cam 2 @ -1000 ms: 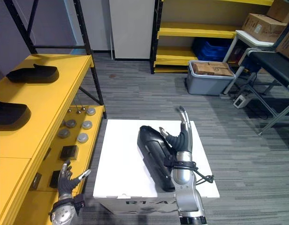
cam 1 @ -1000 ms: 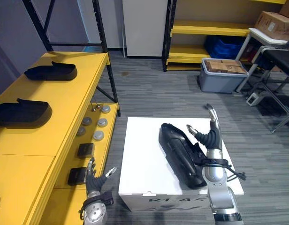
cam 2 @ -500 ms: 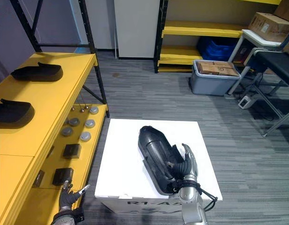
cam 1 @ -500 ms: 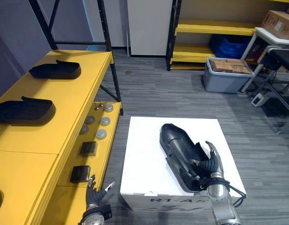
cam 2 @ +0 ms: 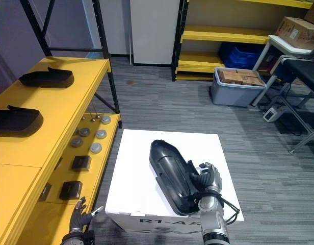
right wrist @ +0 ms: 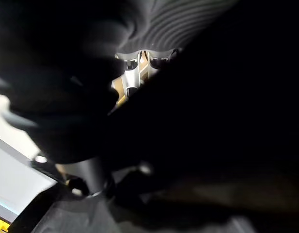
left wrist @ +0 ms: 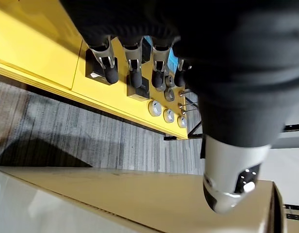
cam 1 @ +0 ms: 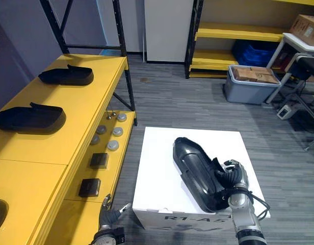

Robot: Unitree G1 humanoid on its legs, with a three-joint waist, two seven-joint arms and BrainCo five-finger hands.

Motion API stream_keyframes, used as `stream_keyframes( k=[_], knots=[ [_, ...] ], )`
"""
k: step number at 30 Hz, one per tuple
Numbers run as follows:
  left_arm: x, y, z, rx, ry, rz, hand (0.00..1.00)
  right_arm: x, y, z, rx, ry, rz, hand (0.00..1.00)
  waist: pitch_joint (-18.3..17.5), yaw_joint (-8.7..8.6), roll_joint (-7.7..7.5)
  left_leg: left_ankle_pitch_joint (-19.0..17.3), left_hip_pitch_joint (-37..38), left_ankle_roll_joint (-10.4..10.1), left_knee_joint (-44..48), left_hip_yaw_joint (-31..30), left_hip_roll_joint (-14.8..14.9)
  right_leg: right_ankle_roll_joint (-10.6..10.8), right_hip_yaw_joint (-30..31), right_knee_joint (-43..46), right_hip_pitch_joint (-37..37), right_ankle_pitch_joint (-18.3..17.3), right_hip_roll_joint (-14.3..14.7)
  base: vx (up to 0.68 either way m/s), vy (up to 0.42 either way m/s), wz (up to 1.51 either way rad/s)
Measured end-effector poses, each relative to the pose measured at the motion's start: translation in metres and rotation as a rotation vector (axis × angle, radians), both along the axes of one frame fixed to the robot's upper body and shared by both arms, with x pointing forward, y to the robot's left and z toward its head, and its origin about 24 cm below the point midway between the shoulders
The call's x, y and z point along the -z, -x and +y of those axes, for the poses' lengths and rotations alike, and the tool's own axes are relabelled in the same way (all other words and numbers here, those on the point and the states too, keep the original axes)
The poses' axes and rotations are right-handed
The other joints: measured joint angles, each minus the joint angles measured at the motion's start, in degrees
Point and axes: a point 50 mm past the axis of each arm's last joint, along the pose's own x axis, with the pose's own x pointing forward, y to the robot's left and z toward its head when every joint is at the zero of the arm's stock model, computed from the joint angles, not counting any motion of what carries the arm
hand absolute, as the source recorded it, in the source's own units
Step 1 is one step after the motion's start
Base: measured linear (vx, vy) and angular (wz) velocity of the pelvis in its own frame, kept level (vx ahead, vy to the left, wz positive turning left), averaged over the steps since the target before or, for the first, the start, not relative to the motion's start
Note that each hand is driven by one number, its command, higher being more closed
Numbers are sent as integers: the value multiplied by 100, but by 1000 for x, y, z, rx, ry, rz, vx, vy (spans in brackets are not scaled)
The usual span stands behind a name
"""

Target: Walk over and take plastic housings, then place them on the shelf

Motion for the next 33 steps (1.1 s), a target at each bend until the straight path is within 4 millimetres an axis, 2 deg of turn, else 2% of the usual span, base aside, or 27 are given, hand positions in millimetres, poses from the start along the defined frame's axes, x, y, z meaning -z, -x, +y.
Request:
stream_keyframes(
  k=[6, 13, 19, 28, 33],
  knots=[
    [0, -2, -3, 24, 5, -1, 0, -3, -2, 1, -7, -30, -15, 100, 2, -8, -14, 0, 32, -2, -27, 9, 0, 0, 12, -10, 23, 0, -1, 18, -4, 0],
    [-1, -1, 1, 30, -10, 0, 0, -2, -5, 24, -90, -81, -13, 100, 12, 10, -33, -3, 44, -6, -23, 25, 9, 0, 57, -7, 28, 0, 2, 3, 0, -1],
    [-2, -4, 1, 16, -14, -10, 0, -18, -10, 46, -165, -144, -94, 100, 44, 19, -73, -23, 27, -30, 29, 105, 18, -2, 138, 11, -2, -3, 4, 13, 4, -6],
    [-3, -6, -2, -33, -6, -22, 0, -37, -14, 61, -181, -234, -227, 100, 61, 38, -73, -55, 30, -34, 100, 130, 24, -5, 170, 134, -27, -50, -7, 3, 0, -1],
    [-4, -7, -3, -53, -9, -32, 0, -61, -16, 66, -177, -255, -359, 100, 74, 37, -67, -85, 29, -23, 141, 145, 26, -6, 209, 161, -32, -54, -6, 1, 3, -2]
  ],
)
